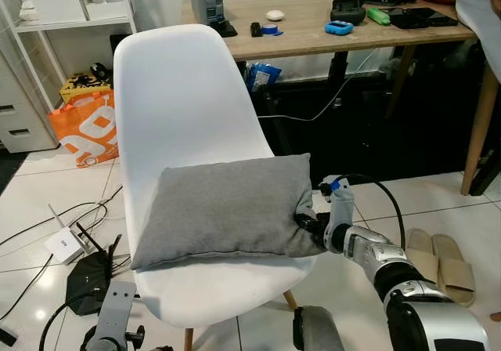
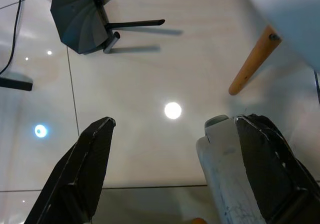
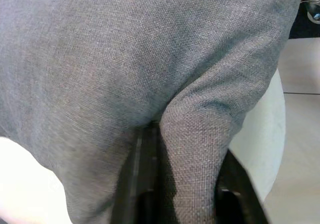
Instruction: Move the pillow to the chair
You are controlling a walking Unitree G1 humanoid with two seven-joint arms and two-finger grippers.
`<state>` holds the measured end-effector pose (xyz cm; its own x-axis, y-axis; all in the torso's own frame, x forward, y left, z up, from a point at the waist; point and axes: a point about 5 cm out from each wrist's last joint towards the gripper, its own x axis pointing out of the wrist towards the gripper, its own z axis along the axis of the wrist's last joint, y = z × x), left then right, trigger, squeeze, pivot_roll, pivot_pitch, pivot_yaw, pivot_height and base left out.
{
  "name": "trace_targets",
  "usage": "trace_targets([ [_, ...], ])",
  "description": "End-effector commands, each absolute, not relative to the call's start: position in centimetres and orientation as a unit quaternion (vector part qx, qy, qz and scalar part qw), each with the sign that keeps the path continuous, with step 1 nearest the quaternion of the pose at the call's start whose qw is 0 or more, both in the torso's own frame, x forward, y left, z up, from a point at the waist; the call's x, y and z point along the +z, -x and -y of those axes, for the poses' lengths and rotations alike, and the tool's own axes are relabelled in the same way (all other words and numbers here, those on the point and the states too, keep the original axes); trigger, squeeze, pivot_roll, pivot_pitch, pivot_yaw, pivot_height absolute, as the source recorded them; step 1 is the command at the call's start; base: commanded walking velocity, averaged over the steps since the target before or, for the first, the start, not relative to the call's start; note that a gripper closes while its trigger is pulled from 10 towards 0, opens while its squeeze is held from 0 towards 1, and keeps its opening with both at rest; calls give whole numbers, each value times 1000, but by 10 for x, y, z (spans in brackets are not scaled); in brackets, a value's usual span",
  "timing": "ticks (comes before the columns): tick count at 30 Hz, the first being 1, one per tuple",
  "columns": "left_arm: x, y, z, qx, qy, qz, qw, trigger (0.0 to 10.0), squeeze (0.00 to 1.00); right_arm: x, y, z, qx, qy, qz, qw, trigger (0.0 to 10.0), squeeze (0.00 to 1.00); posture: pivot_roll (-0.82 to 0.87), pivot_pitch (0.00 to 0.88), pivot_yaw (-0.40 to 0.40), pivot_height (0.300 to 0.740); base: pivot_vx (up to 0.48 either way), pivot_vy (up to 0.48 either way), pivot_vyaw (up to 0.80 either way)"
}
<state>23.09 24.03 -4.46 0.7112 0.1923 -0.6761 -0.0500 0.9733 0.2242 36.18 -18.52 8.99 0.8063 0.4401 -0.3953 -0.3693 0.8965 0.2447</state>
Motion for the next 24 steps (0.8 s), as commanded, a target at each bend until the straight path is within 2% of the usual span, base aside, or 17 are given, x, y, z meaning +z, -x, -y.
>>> trace_targets([
  [1,-48,-223,-246,70,-98,-390,913,10000,0,85,-359,184,221,-73,-229,945,10000,1000,-113,86,36,458,0,0,0],
  [16,-49,-224,-243,82,-88,-393,912,10000,0,58,-342,202,126,-129,-240,954,10000,1000,-109,58,18,458,0,0,0],
  [17,-49,-224,-243,82,-87,-393,912,10000,0,54,-340,202,120,-131,-243,954,10000,541,-108,54,15,458,0,0,0],
  [19,-49,-224,-243,82,-86,-393,912,10000,0,51,-337,203,108,-143,-244,953,10000,541,-109,54,15,458,0,0,0],
  [20,-49,-224,-242,83,-85,-393,912,10000,0,47,-335,203,108,-147,-248,951,10000,0,-109,50,11,458,0,0,0],
  [24,-49,-224,-242,84,-84,-393,912,10000,0,42,-330,201,112,-154,-257,947,10000,0,-107,49,8,463,0,0,0],
])
